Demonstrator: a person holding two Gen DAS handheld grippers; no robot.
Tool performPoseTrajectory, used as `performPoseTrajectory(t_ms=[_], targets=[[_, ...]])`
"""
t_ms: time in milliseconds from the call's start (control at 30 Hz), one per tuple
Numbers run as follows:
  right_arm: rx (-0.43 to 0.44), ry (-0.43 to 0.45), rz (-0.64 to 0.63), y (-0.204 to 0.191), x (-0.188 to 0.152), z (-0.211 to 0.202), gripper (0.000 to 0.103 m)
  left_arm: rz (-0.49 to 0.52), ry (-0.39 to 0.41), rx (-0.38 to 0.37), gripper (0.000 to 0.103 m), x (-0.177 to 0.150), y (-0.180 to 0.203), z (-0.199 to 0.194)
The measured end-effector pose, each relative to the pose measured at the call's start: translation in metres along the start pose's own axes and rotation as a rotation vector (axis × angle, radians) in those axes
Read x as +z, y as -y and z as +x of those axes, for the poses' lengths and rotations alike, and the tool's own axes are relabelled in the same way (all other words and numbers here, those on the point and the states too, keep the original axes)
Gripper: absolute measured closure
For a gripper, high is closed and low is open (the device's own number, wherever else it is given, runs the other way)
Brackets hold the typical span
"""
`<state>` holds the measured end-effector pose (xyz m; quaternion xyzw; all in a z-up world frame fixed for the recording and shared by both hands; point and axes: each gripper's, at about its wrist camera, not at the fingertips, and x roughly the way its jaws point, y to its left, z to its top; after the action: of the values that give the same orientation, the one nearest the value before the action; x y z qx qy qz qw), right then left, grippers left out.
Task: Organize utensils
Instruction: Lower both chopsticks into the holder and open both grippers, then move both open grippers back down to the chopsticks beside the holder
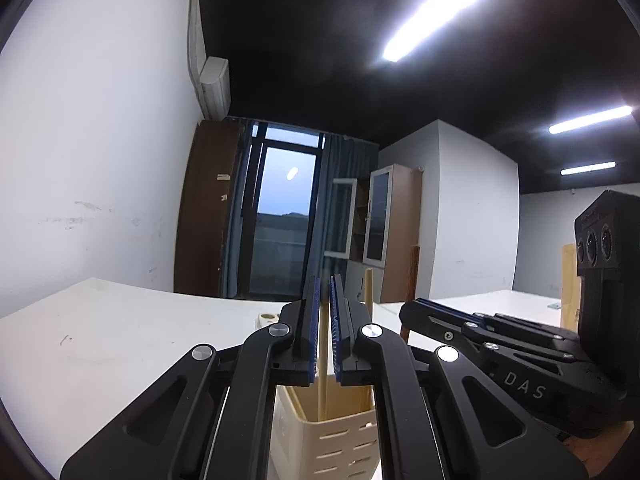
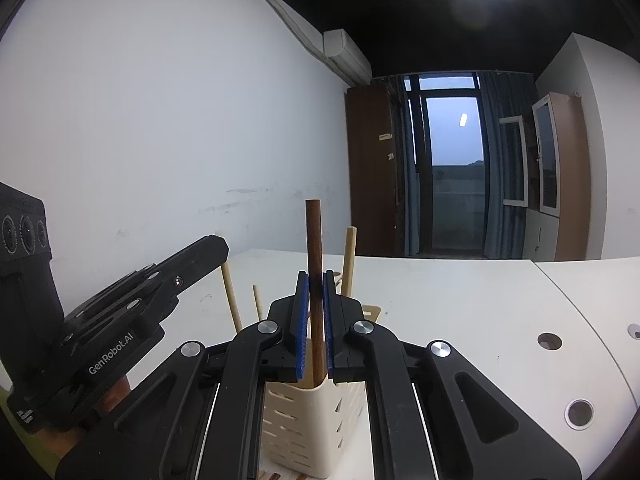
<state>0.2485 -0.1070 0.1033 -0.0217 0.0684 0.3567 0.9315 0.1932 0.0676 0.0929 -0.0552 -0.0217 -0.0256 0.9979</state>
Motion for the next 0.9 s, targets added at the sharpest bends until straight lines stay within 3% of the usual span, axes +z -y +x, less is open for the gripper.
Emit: performPoseTrajectory(t_ms=[100, 200, 267, 433, 767, 900], targets=[[0.001, -0.009, 0.001, 0.001, -0.003, -0.003, 0.095, -0.015, 0.0, -0.006, 0.089, 0.003, -0.003, -0.002], [-0.01, -0.009, 0.007, 0.004, 0.0, -0.004, 0.092, -0.038, 0.001, -0.01, 0.086, 0.007, -0.008, -0.004], [-0.018, -0.005, 0.014, 0.006, 0.0, -0.007, 0.084, -0.052, 0.0, -0.012, 0.085, 0.009, -0.01, -0.007], [-0.033, -0.005, 0.021, 0.011, -0.003, -0.013, 0.084, -0.059, 0.006, 0.0, 0.081, 0.013, -0.011, -0.016], [-0.04, -0.018, 0.011, 0.005, -0.006, -0.025, 0.069, -0.038, -0.066, 0.047, 0.068, 0.01, -0.007, -0.036], [-0.029, -0.059, -0.012, -0.002, -0.009, -0.032, 0.068, -0.023, -0.1, 0.074, 0.064, 0.011, -0.006, -0.054]])
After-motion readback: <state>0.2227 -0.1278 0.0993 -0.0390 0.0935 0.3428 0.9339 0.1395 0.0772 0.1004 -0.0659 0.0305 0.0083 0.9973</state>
